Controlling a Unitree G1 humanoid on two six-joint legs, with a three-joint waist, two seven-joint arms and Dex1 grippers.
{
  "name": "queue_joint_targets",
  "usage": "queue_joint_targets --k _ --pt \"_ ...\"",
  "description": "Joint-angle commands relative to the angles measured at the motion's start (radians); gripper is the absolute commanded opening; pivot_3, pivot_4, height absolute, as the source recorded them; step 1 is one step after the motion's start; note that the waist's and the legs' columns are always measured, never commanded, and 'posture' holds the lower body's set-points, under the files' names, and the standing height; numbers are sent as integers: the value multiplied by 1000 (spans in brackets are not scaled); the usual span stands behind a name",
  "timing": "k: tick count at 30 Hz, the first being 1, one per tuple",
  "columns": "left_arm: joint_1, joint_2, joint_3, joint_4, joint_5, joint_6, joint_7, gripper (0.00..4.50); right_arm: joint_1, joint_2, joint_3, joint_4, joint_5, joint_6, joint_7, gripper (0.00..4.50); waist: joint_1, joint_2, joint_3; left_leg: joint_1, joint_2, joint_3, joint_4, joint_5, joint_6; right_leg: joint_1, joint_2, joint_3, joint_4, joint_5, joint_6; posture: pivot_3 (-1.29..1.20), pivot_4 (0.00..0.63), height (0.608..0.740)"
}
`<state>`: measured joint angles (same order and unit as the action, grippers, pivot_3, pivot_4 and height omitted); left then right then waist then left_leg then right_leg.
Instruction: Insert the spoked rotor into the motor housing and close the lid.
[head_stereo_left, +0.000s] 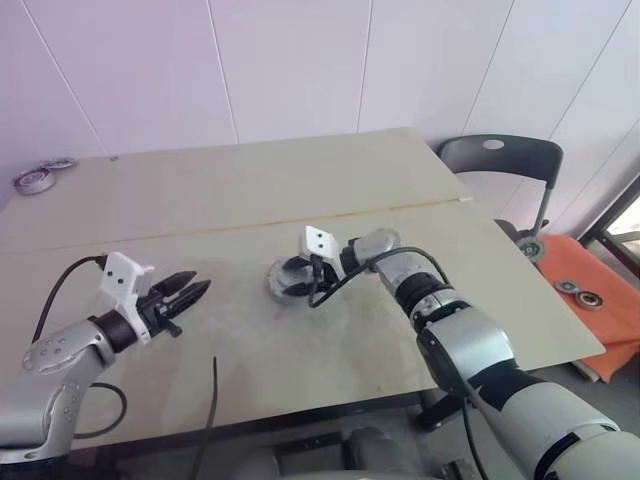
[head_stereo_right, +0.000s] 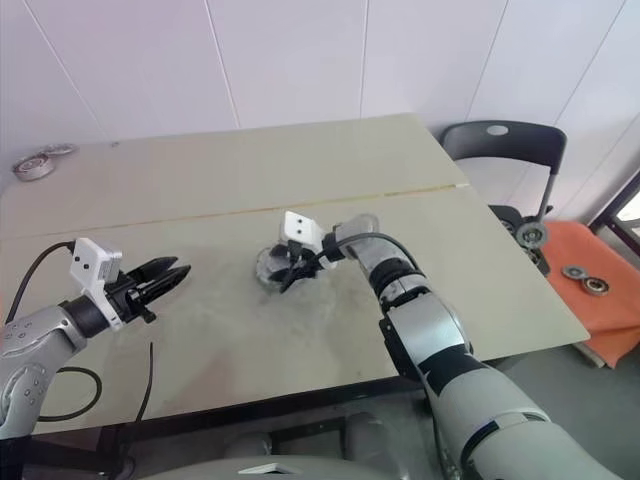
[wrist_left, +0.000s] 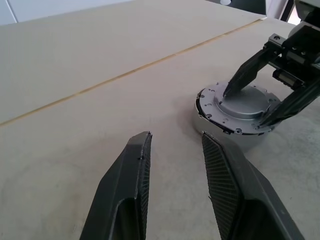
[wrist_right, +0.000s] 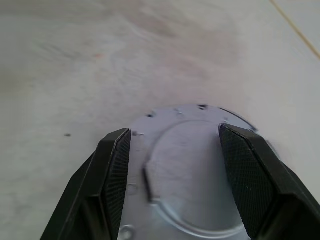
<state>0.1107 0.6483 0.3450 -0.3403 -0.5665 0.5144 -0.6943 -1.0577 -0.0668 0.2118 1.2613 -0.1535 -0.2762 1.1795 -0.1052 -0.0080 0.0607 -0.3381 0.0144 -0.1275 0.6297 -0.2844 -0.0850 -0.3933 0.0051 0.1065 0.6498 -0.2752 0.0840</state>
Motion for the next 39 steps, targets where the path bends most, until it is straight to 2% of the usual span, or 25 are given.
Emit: queue_joint_targets --k 1,4,7,30,39 --pt "-18 9 8 -15 1 -12 -2 1702 -1 -10 -1 -6 -8 -9 -10 2926 0 0 0 0 0 0 0 0 0 0 0 0 0 0 0 0 0 740" --pt "-23 10 4 -11 1 -13 -6 1702 -1 -16 -5 -3 -8 -1 -21 3503 0 0 0 0 0 0 0 0 0 0 0 0 0 0 0 0 0 740" --pt "-33 12 -2 -7 0 -12 -9 1702 -2 -20 3 1 -16 14 -24 4471 0 0 0 0 0 0 0 0 0 0 0 0 0 0 0 0 0 740" --pt "-47 6 -14 -7 4 -2 -20 1702 49 -1 22 12 -32 61 -65 4471 -2 0 -2 5 0 0 1 0 0 5 0 0 1 0 0 0 0 740" --pt "-39 5 -7 -20 -1 8 -14 1702 59 8 29 19 -42 83 -100 4471 -14 1 -2 17 0 0 0 0 0 16 0 0 1 -4 0 0 0 740"
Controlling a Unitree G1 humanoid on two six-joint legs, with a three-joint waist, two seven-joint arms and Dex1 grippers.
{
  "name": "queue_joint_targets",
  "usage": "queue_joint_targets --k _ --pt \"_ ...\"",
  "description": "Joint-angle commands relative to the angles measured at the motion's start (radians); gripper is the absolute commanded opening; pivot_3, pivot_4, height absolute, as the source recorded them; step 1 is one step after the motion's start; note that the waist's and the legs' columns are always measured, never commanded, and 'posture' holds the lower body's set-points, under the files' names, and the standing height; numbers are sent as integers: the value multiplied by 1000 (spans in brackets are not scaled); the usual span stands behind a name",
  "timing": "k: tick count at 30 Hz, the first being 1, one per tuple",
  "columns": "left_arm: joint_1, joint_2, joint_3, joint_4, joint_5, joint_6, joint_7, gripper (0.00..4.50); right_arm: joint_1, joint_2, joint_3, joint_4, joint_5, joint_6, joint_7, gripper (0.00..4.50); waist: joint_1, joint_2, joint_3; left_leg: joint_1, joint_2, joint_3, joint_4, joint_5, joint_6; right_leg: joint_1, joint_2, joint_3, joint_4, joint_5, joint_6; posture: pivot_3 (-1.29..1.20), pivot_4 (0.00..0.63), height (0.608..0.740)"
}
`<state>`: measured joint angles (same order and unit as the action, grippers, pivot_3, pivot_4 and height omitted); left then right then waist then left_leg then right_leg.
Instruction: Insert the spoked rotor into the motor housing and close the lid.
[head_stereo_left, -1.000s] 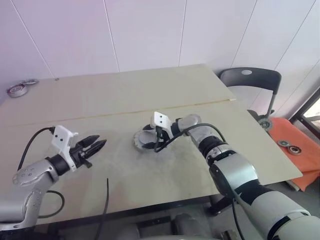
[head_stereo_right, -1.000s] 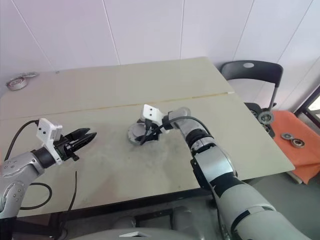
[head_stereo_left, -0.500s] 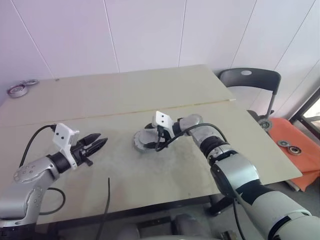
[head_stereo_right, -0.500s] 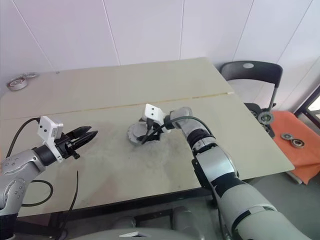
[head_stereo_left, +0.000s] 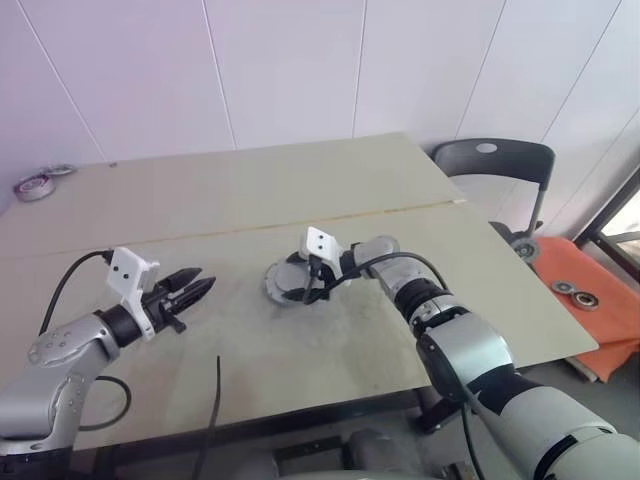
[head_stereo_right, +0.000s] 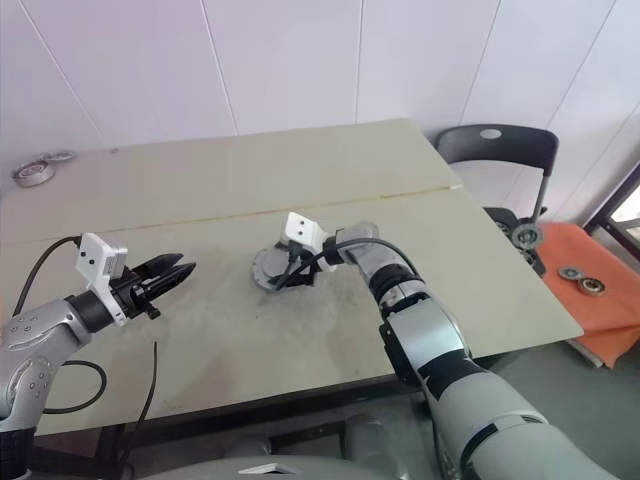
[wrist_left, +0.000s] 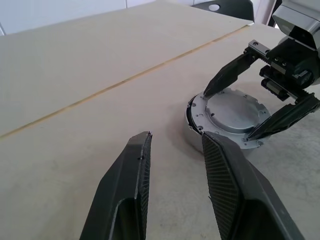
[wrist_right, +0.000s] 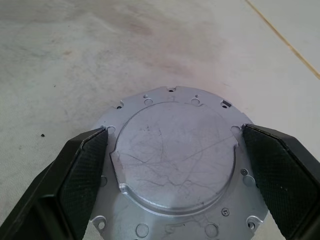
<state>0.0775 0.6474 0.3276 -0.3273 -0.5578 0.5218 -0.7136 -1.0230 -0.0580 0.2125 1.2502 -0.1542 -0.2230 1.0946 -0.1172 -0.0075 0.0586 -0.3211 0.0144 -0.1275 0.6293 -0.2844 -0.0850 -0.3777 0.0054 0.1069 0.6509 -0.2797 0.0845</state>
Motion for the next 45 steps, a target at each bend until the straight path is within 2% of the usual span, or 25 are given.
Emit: queue_joint_targets --k 1,3,7,19,22,26,38,45 --pt "-5 6 12 -34 -10 1 5 1702 24 0 27 30 -41 31 -15 4471 -5 0 0 1 0 0 0 0 0 1 0 0 0 0 0 0 0 740" --pt "-3 5 12 -36 -11 2 7 1702 24 1 27 30 -40 34 -18 4299 -7 0 0 1 0 0 1 0 0 2 0 0 0 0 0 0 0 740" --pt "-3 2 11 -38 -13 3 10 1702 26 3 29 31 -42 40 -24 3277 -8 0 0 2 0 0 1 0 0 3 0 0 -1 0 0 0 0 740" --pt "-9 -5 6 -33 -12 -1 15 1702 24 6 18 41 -37 91 -93 3267 -9 2 0 4 0 0 1 0 0 4 0 0 -1 0 -1 0 0 740" --pt "-12 -7 3 -31 -13 0 18 1702 11 18 -16 45 0 171 -65 3267 -9 2 0 4 0 0 1 0 0 5 0 0 -1 0 -1 0 0 740" --pt "-12 -9 1 -32 -13 0 18 1702 23 26 3 33 -14 197 -22 3267 -10 2 0 3 0 0 0 0 0 4 0 0 -1 0 -1 0 0 740" --pt "-11 -21 -2 -36 -12 0 24 1702 28 35 9 26 -22 198 -48 3267 -11 2 0 2 0 0 -2 0 0 2 0 0 -4 0 -1 0 0 740" --pt "-7 -31 -9 -42 -14 2 25 1702 19 63 -8 7 5 261 -33 3267 -13 2 0 2 0 0 -2 0 0 2 0 0 -4 -1 -1 0 0 740"
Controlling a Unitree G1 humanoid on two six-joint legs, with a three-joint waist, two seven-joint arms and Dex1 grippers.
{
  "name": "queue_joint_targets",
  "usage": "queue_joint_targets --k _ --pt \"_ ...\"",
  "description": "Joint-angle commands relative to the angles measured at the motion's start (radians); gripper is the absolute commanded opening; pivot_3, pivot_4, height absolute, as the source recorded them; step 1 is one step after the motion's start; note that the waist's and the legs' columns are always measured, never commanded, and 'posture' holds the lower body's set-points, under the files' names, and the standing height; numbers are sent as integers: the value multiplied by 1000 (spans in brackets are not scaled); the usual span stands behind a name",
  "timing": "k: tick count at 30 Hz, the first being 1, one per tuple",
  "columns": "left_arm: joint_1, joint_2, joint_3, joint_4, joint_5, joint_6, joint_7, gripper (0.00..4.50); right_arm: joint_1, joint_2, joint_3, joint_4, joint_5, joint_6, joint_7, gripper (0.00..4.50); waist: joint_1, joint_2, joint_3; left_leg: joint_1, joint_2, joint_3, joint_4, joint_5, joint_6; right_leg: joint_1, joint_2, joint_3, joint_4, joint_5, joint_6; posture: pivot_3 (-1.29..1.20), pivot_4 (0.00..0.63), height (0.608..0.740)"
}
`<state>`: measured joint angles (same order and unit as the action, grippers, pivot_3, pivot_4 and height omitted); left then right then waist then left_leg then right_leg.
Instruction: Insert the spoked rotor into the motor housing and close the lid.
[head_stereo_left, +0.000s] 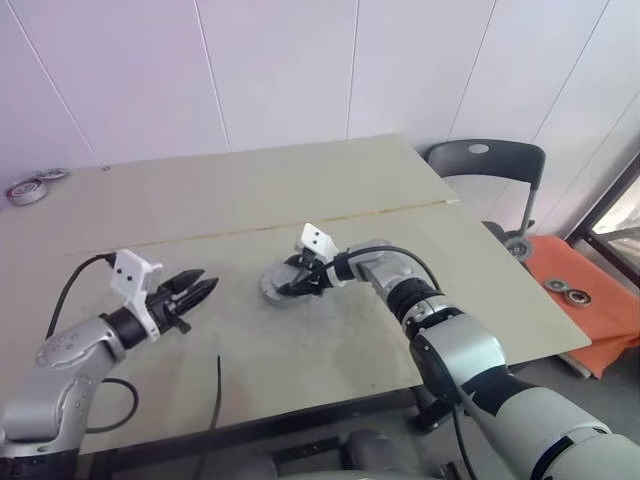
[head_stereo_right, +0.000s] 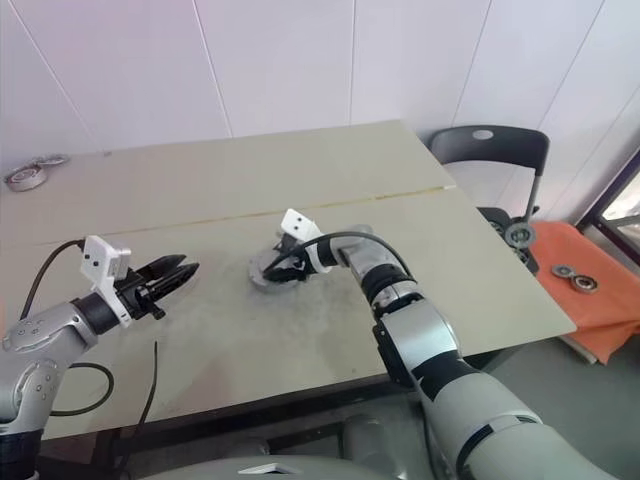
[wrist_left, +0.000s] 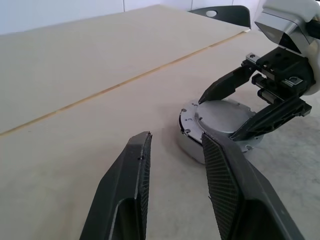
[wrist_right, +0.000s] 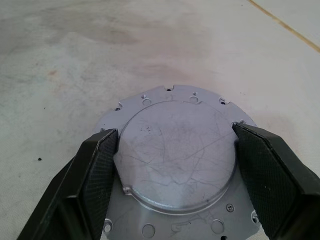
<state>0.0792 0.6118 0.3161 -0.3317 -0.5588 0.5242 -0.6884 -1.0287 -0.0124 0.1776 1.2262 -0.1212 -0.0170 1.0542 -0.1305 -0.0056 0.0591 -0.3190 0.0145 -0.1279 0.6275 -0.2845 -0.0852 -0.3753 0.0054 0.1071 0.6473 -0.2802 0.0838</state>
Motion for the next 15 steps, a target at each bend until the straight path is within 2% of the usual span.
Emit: queue_joint_targets --k 1,15 --pt "-10 7 3 -37 -14 0 -2 1702 25 19 28 28 -27 60 10 3267 0 0 0 0 0 0 0 0 0 0 0 0 0 0 0 0 0 740" --pt "-9 6 -3 -43 -17 5 0 1702 30 40 29 21 -27 102 -53 3267 -7 0 0 0 0 0 -1 0 0 -1 0 0 0 0 0 0 0 740"
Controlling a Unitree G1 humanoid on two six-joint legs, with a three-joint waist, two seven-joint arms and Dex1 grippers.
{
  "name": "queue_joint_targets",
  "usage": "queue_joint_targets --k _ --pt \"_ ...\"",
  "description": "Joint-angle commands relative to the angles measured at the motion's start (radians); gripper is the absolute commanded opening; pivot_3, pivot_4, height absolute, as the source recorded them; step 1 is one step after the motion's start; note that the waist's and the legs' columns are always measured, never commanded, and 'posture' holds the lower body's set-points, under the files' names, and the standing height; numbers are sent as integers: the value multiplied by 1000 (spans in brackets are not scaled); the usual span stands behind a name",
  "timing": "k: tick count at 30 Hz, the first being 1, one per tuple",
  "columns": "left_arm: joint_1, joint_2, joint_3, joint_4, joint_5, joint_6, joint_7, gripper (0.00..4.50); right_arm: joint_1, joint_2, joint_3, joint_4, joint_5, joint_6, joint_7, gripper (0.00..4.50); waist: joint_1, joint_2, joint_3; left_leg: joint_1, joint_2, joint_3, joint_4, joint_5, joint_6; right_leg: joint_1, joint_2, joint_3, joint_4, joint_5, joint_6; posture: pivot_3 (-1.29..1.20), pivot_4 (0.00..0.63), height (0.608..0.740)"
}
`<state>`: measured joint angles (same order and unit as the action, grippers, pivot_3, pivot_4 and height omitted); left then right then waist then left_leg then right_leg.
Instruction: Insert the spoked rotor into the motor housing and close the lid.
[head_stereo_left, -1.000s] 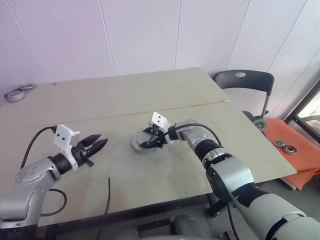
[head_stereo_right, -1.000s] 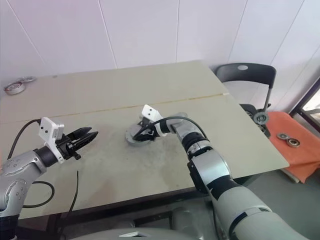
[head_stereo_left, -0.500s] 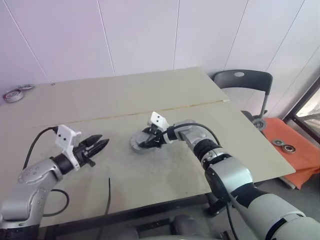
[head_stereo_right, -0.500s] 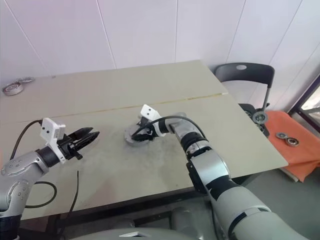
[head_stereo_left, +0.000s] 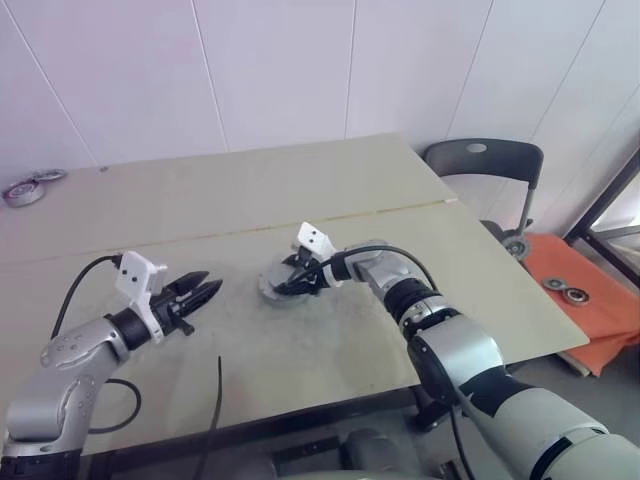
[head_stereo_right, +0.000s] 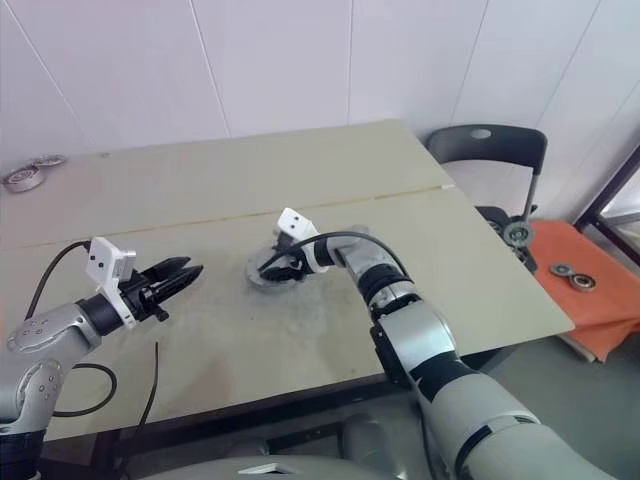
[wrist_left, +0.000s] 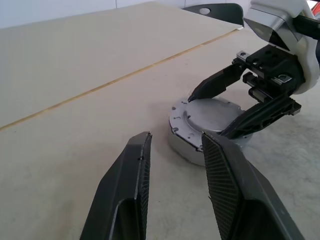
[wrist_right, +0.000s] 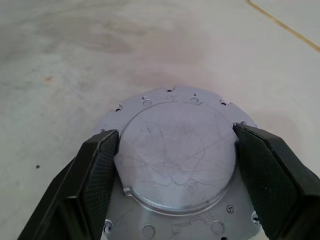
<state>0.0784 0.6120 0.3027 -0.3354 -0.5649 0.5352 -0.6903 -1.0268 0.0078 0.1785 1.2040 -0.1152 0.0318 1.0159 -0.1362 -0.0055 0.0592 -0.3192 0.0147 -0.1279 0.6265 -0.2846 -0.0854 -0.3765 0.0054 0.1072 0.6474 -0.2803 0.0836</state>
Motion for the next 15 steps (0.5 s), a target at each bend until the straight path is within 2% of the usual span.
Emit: queue_joint_targets --k 1,5,15 --pt "-8 6 11 -39 -11 -6 2 1702 27 24 28 41 -30 61 -14 3267 -3 0 0 0 0 0 0 0 0 0 0 0 0 0 0 0 0 740" --pt "-7 6 11 -38 -11 -8 2 1702 30 31 39 31 -37 61 -8 3267 -19 0 0 0 0 0 0 0 0 0 0 0 0 0 0 0 0 740" --pt "-15 10 10 -31 -11 -11 1 1702 45 3 69 36 -66 25 -4 3267 -19 0 0 -1 0 0 -2 0 0 -2 0 0 -1 0 0 0 0 740"
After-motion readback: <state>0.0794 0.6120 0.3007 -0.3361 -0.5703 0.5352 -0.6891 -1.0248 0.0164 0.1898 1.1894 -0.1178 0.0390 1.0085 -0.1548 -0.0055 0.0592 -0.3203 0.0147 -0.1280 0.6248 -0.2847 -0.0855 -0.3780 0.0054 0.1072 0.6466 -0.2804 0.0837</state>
